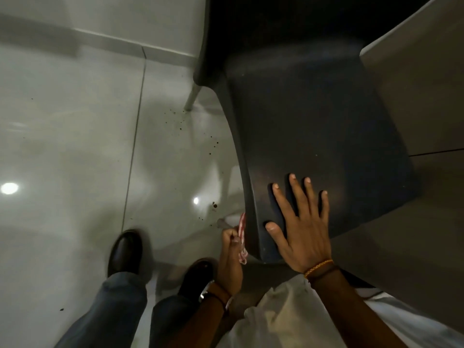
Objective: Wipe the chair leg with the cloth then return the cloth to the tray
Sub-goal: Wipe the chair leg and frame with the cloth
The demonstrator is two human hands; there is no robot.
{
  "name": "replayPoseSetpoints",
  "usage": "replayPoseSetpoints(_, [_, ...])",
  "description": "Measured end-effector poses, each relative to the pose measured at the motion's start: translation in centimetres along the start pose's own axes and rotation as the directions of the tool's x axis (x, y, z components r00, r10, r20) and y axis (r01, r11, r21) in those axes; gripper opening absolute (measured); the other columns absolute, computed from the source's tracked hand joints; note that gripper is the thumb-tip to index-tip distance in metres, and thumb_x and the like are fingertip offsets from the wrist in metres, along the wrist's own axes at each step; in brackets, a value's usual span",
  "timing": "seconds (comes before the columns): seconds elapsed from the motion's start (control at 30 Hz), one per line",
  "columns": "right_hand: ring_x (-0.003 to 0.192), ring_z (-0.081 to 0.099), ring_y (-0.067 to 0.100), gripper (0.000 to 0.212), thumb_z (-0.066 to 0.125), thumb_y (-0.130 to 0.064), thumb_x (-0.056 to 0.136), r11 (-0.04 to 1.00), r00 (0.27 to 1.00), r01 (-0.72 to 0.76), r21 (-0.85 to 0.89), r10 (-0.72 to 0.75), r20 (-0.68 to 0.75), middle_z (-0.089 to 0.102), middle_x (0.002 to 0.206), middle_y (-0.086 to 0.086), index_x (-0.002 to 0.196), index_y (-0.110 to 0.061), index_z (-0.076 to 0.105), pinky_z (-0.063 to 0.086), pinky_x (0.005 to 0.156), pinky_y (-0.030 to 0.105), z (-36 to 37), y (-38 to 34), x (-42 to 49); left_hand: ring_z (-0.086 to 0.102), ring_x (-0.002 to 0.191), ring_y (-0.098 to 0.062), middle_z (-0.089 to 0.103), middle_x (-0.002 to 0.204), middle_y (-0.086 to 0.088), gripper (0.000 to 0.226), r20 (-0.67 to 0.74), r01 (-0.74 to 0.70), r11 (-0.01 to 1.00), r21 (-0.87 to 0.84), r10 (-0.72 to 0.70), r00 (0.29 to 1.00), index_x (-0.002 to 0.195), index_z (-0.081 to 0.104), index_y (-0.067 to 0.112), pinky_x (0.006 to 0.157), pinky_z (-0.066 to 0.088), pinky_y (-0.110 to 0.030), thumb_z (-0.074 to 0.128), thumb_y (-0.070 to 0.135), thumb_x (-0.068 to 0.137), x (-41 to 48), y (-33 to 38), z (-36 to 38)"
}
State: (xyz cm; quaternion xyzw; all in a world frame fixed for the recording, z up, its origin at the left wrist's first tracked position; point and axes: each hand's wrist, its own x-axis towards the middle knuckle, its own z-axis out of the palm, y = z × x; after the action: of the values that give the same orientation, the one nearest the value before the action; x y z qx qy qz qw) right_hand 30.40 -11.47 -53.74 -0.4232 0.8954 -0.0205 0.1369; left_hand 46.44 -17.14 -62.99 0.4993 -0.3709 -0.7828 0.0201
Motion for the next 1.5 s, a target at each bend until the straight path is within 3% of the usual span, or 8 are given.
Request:
replayPoseSetpoints(0.17, [0.164,0.017,0.040,0.074,0.019,-0.075,0.105,0.999,0.997,0.028,0.026,-0.026,-0.078,0.023,0.177,0.009,0.168,-0.036,0.021,0.009,0.127,0.072,0.7,0.2,-0.2,0.050,0.141,-0.025,0.046,0.158,-0.004,0.059,0.150,0.061,0.994,0.095,-0.075,0.986,0.159,0.029,0.031,0.114,0.044,-0.058,0.039,0.046,0.103,7.0,-4.1,-2.9])
replayPoseSetpoints(0.43, [0.166,0.017,0.034,0.074,0.021,-0.077,0.104,0.996,0.982,0.082,0.035,-0.075,-0.176,0.022,0.180,0.002,0.169,-0.043,0.020,0.010,0.127,0.071,2.1,0.9,-0.3,0.062,0.097,0.009,0.036,0.153,0.010,0.058,0.180,0.020,0.997,0.074,-0.033,0.983,0.158,0.016,0.035,0.075,0.052,-0.007,0.036,0.034,0.103,16.1,-11.1,-5.2])
replayPoseSetpoints(0.73, [0.165,0.019,0.036,0.072,0.022,-0.074,0.106,0.999,0.991,0.039,0.016,-0.036,-0.127,0.026,0.178,0.007,0.168,-0.038,0.026,0.012,0.126,0.073,1.5,0.6,-0.3,0.047,0.145,-0.020,0.043,0.162,-0.002,0.061,0.099,-0.087,0.969,0.232,0.065,0.993,0.156,0.037,0.029,0.120,0.040,-0.038,0.048,0.025,0.096,2.8,-2.4,-1.1])
replayPoseSetpoints(0.93, [0.165,0.017,0.036,0.070,0.020,-0.074,0.106,0.999,0.995,0.016,0.030,-0.013,-0.096,0.024,0.178,0.006,0.168,-0.043,0.018,0.013,0.125,0.074,1.1,0.3,-0.2,0.055,0.136,-0.020,0.061,0.144,0.003,0.047,0.124,0.036,0.989,-0.143,-0.018,0.992,0.130,0.062,0.033,0.117,0.041,-0.046,0.055,0.056,0.090,-1.4,1.9,1.1])
replayPoseSetpoints(1.07, [0.166,0.017,0.035,0.070,0.020,-0.074,0.106,0.999,0.993,0.024,0.032,-0.020,-0.113,0.024,0.179,0.005,0.169,-0.044,0.019,0.013,0.125,0.073,1.3,0.4,-0.2,0.075,0.098,0.001,0.078,0.112,0.013,0.028,0.068,-0.062,0.998,0.027,0.060,0.996,0.115,0.065,0.036,0.097,0.053,-0.032,0.039,0.041,0.105,2.5,-0.1,0.5])
replayPoseSetpoints(1.23, [0.165,0.020,0.036,0.072,0.019,-0.074,0.106,0.999,0.989,0.021,0.037,-0.015,-0.144,0.027,0.177,0.008,0.167,-0.037,0.026,0.014,0.125,0.074,1.5,0.3,-0.2,0.054,0.137,-0.029,0.053,0.153,0.000,0.052,0.050,0.216,0.975,0.054,-0.219,0.975,0.155,0.042,0.028,0.116,0.041,-0.048,0.024,0.045,0.109,9.0,-3.7,-1.6])
replayPoseSetpoints(1.37, [0.165,0.020,0.035,0.073,0.019,-0.075,0.105,0.999,0.986,0.035,0.041,-0.028,-0.166,0.027,0.177,0.007,0.167,-0.036,0.028,0.014,0.124,0.074,1.5,0.3,-0.4,0.056,0.077,-0.007,0.068,0.131,-0.005,0.041,0.012,0.262,0.944,0.202,-0.269,0.963,0.148,0.048,0.030,0.066,0.048,-0.027,0.028,0.030,0.112,14.9,-6.3,-3.8])
replayPoseSetpoints(1.5, [0.166,0.018,0.031,0.071,0.019,-0.075,0.105,0.998,0.982,0.049,0.046,-0.040,-0.185,0.025,0.179,0.003,0.167,-0.041,0.025,0.013,0.126,0.072,1.8,0.3,-0.4,0.064,0.104,-0.038,0.061,0.136,-0.033,0.051,-0.141,0.374,0.841,0.391,-0.347,0.927,0.139,0.056,-0.005,0.099,0.053,-0.052,0.039,0.033,0.109,20.6,-9.3,-5.5])
